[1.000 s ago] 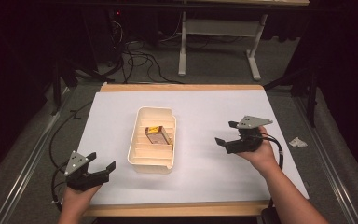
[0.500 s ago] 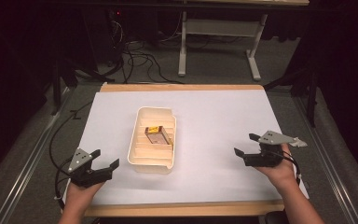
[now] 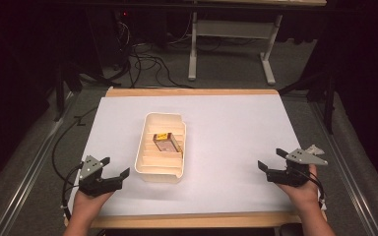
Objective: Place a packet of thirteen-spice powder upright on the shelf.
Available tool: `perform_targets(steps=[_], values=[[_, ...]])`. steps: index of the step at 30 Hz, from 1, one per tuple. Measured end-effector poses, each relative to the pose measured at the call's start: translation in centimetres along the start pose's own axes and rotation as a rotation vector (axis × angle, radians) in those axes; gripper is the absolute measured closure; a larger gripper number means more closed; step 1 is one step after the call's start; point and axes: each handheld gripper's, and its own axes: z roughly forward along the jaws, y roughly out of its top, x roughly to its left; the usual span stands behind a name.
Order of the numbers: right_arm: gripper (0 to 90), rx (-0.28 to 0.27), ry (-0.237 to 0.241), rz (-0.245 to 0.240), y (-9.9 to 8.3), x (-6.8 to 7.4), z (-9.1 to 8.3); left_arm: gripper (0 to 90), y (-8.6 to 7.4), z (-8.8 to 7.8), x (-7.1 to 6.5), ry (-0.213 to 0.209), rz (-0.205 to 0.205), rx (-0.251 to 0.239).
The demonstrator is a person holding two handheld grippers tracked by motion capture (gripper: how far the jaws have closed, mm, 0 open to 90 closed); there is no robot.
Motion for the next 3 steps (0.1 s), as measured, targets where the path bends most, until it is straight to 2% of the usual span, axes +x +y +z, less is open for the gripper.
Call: perform_targets(steps=[3], values=[[14.0,-0.002,0.004,0.005,-0.09,-0.07,0.26,15.1,-0.01,-0.08,0.04,0.001,0.005,0.001]])
